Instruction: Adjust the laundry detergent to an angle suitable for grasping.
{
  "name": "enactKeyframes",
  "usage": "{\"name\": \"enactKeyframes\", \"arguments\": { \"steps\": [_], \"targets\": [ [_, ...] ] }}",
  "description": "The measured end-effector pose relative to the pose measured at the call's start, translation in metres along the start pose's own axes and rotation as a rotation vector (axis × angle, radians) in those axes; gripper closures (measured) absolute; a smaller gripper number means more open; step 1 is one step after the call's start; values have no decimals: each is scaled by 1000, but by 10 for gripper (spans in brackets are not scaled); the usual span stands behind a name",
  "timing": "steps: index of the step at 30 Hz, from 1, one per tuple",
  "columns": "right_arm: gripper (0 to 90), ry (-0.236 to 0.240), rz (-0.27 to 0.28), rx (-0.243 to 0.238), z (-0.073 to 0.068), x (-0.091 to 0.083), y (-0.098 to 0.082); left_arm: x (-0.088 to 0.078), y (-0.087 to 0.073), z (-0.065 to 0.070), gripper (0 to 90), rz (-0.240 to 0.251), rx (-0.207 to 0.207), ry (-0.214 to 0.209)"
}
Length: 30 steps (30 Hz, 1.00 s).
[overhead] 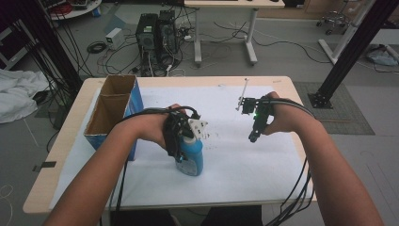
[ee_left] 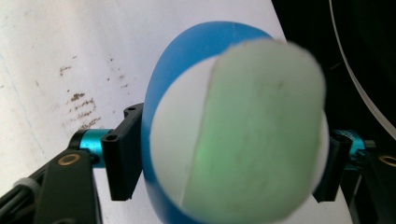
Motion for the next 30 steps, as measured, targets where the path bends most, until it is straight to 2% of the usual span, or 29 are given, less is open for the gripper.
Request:
{"name": "enactKeyframes", "arguments": {
  "steps": [3, 10, 14, 15, 18, 19, 22, 23, 26, 30],
  "targets": [
    [129, 4, 9, 6, -1, -1, 3, -3, -2, 0, 267, -8, -15, 10],
    [129, 2, -11, -19, -1, 0, 5, -9, -10, -1, 244, -50, -44, 48],
    [129, 3, -8, -21, -1, 1, 6, -12, -14, -1, 243, -59, -60, 55],
    [129, 2, -5, -8, -2, 1, 6, -16, -17, 0, 243, -62, -80, 59],
    [129, 1, -8, -17, -2, 0, 7, -19, -19, -1, 235, -69, -98, 66],
    [129, 5, -5, -7, -3, 1, 8, -21, -20, -1, 233, -70, -100, 68],
    [129, 1, -8, -23, -2, 1, 8, -25, -23, 0, 232, -78, -115, 77],
    [129, 7, -9, -7, -4, 1, 9, -26, -24, 1, 232, -81, -116, 80],
    [129, 1, -11, -30, -2, 1, 10, -29, -28, 2, 231, -91, -129, 83],
    [129, 3, -10, -27, -2, 2, 11, -36, -33, 5, 230, -111, -143, 92]
  ]
}}
Point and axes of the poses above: each handheld gripper's, and its own axes: x roughly forward along the jaws, y roughly out of its top, z roughly to its right, the point moved 10 cm from there along x, roughly forward along the jaws, and after that the axes turned 12 degrees about y, right-handed, at the moved point
